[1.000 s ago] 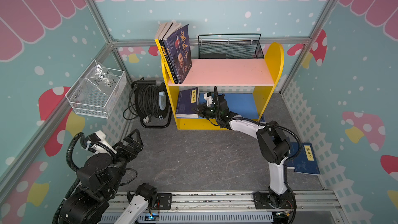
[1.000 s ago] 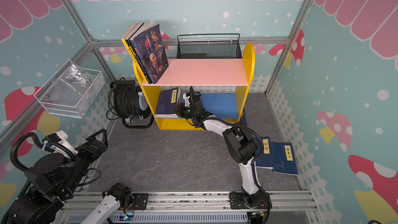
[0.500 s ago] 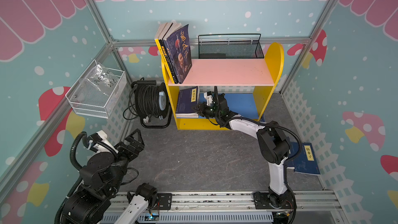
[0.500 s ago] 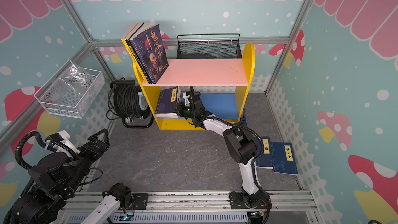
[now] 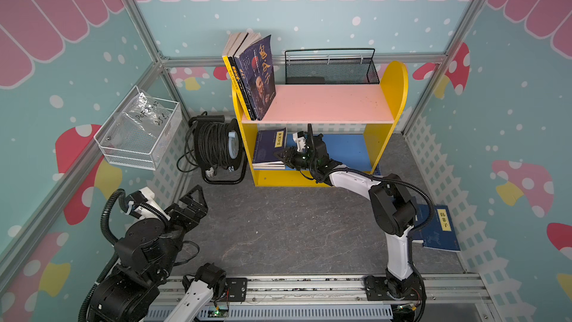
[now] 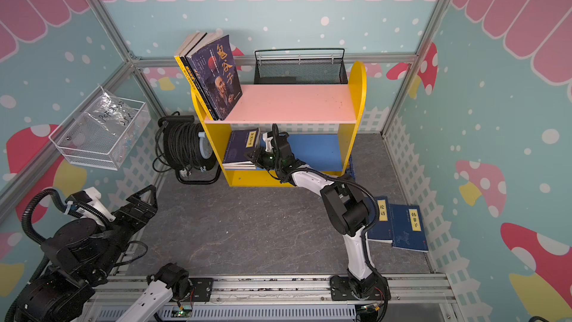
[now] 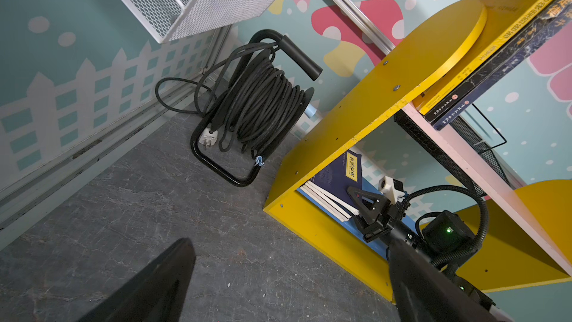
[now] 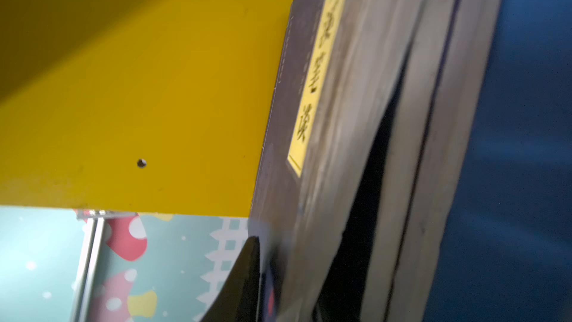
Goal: Stacking books/files
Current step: Place the book on the bookshelf.
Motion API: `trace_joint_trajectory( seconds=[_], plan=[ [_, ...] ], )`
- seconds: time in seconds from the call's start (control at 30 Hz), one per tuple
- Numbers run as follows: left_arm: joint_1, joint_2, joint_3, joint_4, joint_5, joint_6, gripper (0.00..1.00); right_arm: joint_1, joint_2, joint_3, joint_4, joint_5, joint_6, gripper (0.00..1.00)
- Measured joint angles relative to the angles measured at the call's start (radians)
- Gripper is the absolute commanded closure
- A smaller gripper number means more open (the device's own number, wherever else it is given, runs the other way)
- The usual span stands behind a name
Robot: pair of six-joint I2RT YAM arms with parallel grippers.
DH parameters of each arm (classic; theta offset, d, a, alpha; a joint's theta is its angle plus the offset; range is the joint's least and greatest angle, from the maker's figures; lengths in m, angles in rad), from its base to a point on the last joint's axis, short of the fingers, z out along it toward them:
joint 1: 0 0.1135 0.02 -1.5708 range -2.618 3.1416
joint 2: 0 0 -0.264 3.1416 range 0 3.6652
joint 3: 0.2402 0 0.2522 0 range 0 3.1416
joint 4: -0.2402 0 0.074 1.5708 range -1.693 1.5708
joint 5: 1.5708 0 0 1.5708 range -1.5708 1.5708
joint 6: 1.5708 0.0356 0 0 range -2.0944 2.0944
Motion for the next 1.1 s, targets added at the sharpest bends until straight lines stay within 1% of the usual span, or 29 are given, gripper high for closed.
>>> trace_joint_trajectory(
  seconds=[0.17, 0.53, 0.73, 0.93, 1.1],
  plan=[
    [0.000, 0.002, -0.002, 0.010, 0.010, 0.000, 0.01, 0.005, -0.002, 0.014, -0.013, 0.011, -0.025, 0.49],
    [0.000, 0.002, -0.037, 0.022, 0.026, -0.005, 0.01, 0.014, -0.040, 0.023, -0.119, 0.083, -0.079, 0.44],
    [0.000, 0.002, -0.048, 0.031, 0.032, -0.009, 0.01, 0.019, -0.051, 0.037, -0.175, 0.108, -0.109, 0.45],
    [0.000, 0.002, -0.065, 0.042, 0.040, -0.012, 0.01, 0.037, -0.045, 0.075, -0.241, 0.137, -0.126, 0.54],
    [0.000, 0.000, -0.066, 0.043, 0.040, -0.012, 0.00, 0.044, -0.020, 0.117, -0.272, 0.154, -0.135, 0.56]
  ],
)
